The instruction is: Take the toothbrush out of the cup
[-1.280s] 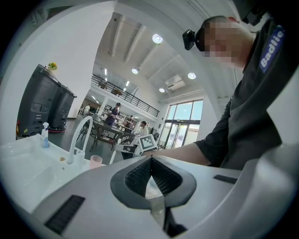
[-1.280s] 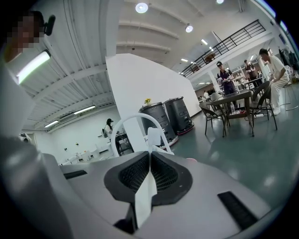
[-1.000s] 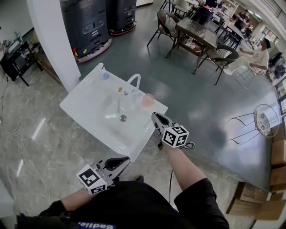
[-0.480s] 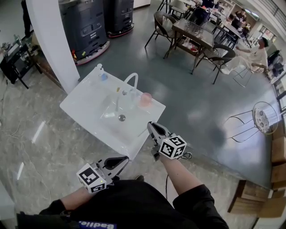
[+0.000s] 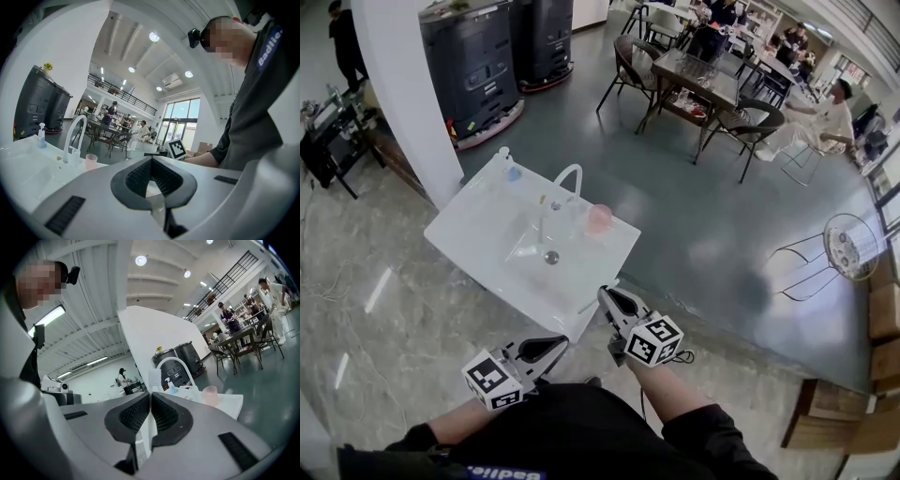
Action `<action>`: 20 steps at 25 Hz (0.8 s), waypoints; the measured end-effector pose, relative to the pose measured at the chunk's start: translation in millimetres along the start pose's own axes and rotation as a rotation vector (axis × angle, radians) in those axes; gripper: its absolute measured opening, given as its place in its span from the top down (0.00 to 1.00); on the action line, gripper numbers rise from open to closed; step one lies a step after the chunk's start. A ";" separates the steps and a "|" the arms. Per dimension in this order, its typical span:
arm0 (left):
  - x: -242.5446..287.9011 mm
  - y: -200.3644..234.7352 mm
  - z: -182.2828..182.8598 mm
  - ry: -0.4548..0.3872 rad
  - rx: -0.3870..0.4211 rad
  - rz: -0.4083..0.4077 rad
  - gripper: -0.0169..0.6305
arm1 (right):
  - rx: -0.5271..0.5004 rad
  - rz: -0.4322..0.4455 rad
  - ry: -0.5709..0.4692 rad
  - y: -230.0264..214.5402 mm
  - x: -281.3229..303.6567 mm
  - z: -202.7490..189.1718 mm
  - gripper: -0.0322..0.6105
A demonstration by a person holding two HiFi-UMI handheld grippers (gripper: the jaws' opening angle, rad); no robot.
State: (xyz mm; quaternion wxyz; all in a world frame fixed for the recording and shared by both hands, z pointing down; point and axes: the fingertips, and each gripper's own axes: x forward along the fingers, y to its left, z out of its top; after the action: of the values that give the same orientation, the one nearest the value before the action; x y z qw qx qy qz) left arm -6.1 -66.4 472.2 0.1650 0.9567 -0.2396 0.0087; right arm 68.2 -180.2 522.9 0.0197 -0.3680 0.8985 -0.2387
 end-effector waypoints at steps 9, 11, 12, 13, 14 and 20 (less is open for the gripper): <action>6.4 -4.1 -0.5 0.006 0.014 -0.013 0.98 | 0.011 0.009 -0.024 16.3 -23.2 -5.3 0.91; 7.7 -5.0 0.0 0.008 0.015 -0.015 0.98 | 0.001 0.012 -0.022 19.3 -27.9 -4.8 0.91; 8.4 -5.9 -0.2 0.010 0.015 -0.016 0.98 | -0.004 0.014 -0.021 20.5 -30.7 -4.5 0.91; 9.0 -6.9 -0.5 0.012 0.015 -0.018 0.98 | -0.007 0.018 -0.022 21.7 -33.3 -4.5 0.91; 9.3 -7.6 -0.9 0.013 0.014 -0.019 0.98 | -0.009 0.024 -0.023 23.1 -35.3 -4.9 0.92; 11.4 -10.1 -2.4 0.019 0.017 -0.025 0.98 | -0.017 0.060 -0.034 34.8 -43.9 -8.9 0.91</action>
State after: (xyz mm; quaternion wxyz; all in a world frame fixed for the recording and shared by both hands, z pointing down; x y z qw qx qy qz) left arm 8.8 -62.4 472.4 0.1593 0.9608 -0.2262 0.0178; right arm 75.6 -125.7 509.2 0.0392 -0.3450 0.9106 -0.2242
